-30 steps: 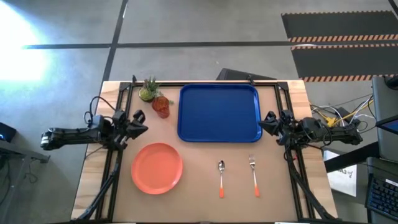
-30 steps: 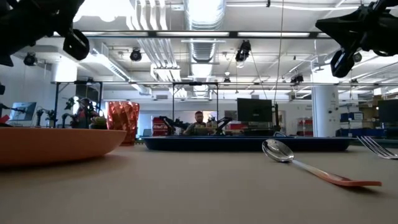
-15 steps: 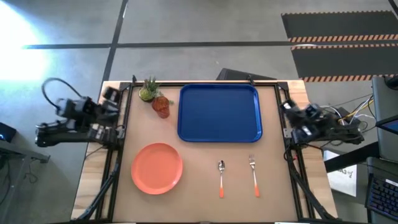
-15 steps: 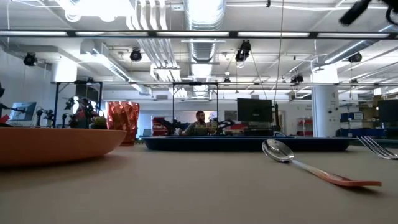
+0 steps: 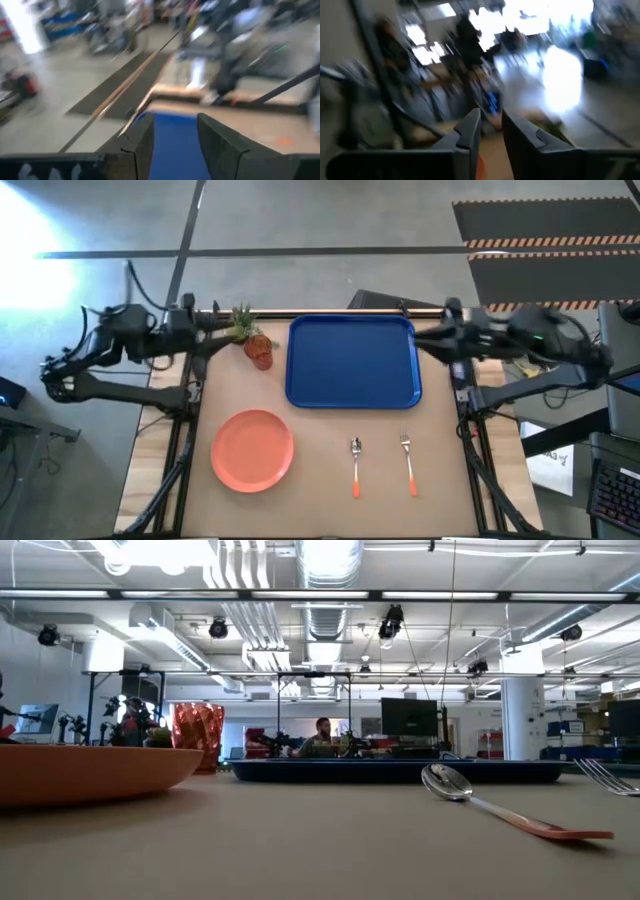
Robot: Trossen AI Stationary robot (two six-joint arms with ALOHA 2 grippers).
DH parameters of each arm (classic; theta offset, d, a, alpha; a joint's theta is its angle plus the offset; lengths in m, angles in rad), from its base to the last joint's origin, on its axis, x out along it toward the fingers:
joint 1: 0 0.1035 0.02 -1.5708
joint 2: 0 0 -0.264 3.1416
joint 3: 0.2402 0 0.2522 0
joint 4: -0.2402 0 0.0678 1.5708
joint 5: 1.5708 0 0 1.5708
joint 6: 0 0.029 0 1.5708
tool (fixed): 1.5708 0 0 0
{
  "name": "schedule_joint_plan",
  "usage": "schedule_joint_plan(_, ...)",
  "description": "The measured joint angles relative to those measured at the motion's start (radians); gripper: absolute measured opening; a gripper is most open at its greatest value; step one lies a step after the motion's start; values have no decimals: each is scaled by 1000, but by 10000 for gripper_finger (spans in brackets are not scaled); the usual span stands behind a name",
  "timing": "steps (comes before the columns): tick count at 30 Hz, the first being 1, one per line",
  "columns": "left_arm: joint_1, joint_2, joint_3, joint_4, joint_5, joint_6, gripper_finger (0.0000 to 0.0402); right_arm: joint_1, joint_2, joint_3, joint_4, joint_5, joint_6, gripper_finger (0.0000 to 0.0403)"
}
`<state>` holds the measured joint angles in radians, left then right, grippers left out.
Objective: Pick and place plate/cup/fork/spoon on tray
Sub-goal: Put the glass on the top left of the serving tray
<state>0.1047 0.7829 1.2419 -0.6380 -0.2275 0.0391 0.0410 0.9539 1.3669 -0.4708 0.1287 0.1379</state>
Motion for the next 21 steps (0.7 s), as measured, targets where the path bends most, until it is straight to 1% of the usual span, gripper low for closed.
schedule_joint_plan(2,0,23,27,-79,-79,0,134,0,106,157,-238,105,31,93)
schedule_joint_plan(4,0,38,37,-137,-160,-9,135,-1,206,290,-442,162,63,108)
schedule_joint_plan(6,0,47,36,-177,-214,-37,135,-1,296,388,-575,166,89,118)
schedule_joint_plan(8,1,51,27,-213,-233,-74,135,2,373,463,-665,142,97,126)
schedule_joint_plan(12,0,63,4,-323,-234,-177,135,0,463,582,-758,92,84,134)
schedule_joint_plan(16,1,83,-26,-436,-235,-252,135,2,538,640,-792,76,70,131)
schedule_joint_plan(18,1,94,-44,-450,-235,-287,135,4,565,652,-804,66,62,128)
schedule_joint_plan(21,1,108,-87,-451,-233,-324,135,3,567,675,-796,71,43,123)
